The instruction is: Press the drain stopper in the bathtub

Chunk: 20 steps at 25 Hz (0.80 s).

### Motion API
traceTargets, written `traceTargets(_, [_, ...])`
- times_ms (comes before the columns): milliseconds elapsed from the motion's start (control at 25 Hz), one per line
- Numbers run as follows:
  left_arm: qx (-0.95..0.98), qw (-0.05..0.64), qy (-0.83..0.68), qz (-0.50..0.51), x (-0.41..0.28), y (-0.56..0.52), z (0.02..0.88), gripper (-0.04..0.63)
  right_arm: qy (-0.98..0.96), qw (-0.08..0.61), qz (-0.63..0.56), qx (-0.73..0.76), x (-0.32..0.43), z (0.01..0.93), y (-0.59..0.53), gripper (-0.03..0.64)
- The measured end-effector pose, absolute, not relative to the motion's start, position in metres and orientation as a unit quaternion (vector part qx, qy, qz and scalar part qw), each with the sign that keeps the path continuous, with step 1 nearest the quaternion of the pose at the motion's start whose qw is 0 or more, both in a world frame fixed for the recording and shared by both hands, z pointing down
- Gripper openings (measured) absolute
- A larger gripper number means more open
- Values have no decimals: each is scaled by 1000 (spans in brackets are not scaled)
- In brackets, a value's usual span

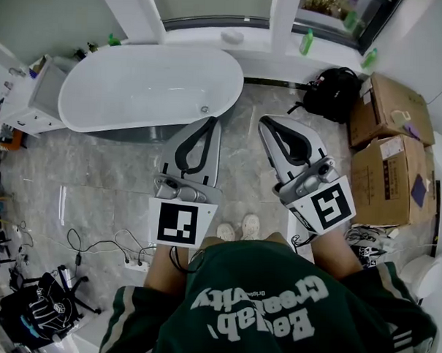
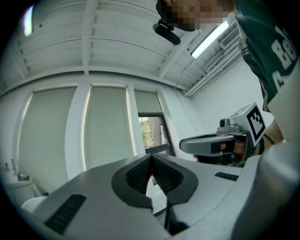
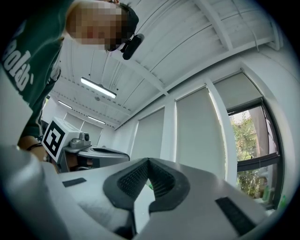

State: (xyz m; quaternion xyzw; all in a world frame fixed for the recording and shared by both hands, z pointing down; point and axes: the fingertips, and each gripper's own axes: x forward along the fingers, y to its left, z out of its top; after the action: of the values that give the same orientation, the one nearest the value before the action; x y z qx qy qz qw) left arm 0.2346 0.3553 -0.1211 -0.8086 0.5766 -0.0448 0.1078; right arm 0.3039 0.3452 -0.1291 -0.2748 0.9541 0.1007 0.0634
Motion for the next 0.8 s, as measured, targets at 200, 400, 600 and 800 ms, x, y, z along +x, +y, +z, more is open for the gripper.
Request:
traceTargets(200, [-807, 104, 579, -53, 255, 353, -116, 6, 955, 73, 102, -268, 320, -130, 343, 14])
traceTargets(400, [-805, 103, 581, -60, 271, 353, -114, 6, 953, 64, 121, -270, 336, -122, 340, 14])
traceTargets(600, [-803, 99, 584, -62, 277, 359, -115, 6, 955, 78, 105, -266, 343, -124, 344, 14])
traceTargets(800, [-799, 101, 588, -73, 285, 364, -112, 6, 956, 92, 95, -263, 348, -123, 347, 14])
